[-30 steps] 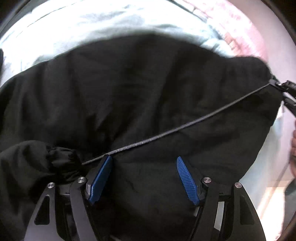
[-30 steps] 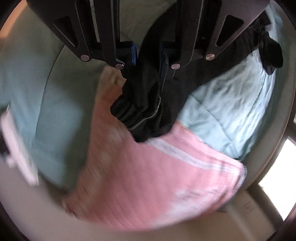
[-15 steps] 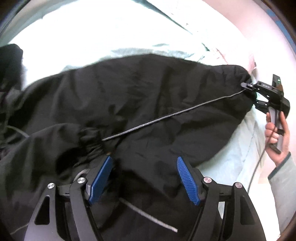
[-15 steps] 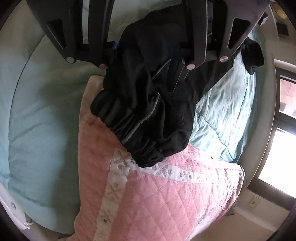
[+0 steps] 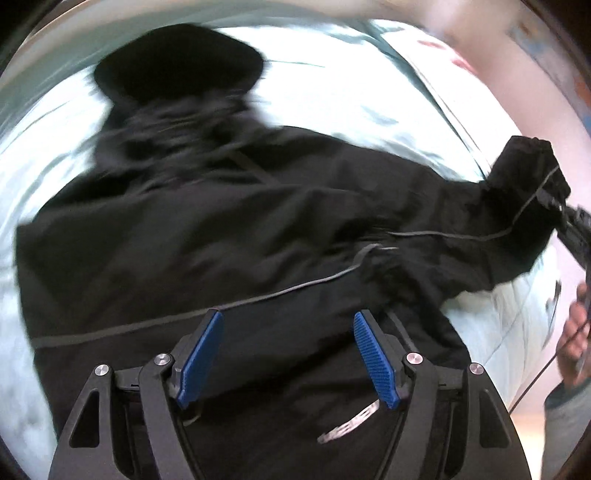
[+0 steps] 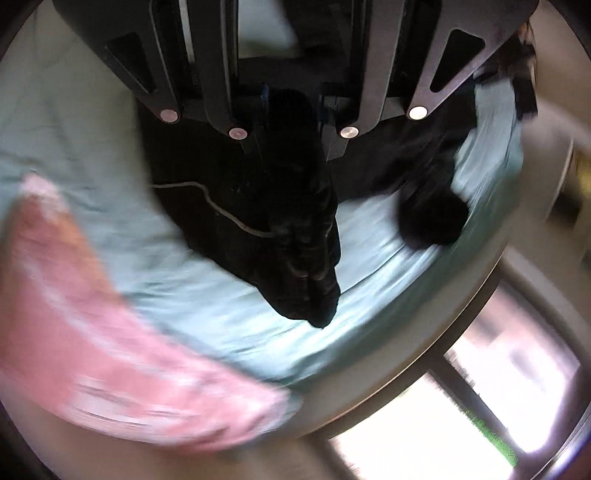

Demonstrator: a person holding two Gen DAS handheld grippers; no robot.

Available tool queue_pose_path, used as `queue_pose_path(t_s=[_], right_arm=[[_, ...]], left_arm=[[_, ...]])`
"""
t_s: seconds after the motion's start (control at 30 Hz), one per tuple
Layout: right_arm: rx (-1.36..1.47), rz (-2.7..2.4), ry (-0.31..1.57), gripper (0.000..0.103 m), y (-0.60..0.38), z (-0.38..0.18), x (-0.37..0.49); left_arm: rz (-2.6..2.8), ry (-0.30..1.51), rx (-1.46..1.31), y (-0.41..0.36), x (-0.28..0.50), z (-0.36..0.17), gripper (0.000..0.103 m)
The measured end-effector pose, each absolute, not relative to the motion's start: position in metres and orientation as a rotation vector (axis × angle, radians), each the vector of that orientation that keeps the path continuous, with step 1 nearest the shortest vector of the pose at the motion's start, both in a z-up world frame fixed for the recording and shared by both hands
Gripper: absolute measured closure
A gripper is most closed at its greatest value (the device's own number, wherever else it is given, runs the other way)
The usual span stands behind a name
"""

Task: Fold large clothes
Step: 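Lay the held sleeve across the jacket body and open the right tool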

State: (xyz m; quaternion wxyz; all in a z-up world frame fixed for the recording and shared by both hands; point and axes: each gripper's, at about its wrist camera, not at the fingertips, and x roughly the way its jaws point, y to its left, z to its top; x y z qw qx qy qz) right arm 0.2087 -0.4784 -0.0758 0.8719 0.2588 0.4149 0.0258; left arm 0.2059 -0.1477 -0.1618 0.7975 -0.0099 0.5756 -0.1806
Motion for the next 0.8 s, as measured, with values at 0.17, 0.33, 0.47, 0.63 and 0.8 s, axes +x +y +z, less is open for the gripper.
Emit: queue_pose_path(t_s=[0.17, 0.33, 0.47, 0.63, 0.8], right_arm=[[0.351, 0.247, 0.934, 0.082, -0.358, -0.068, 0.219], [0.238, 0.415, 1.013, 0.082, -0.246, -0.081, 0.228], [0.126, 0.521, 1.11, 0.082, -0.168, -0.11, 0.236], [-0.079, 0.498, 1.246, 0.08, -0.104, -0.185, 0.237], [-0.105, 0.489, 1.299, 0.072, -0.098, -0.212, 0.236]], left_arm=[[-0.288, 1.22, -0.078, -0.083, 0.184, -0.154, 0.029], [-0.202, 1.206, -0.109, -0.036, 0.169, -0.15, 0.029], [-0.153, 1.208, -0.164, -0.015, 0.169, -0.157, 0.029], [-0.145, 1.217, -0.202, -0.007, 0.173, -0.17, 0.029], [-0.186, 1.233, -0.207, -0.013, 0.186, -0.18, 0.029]])
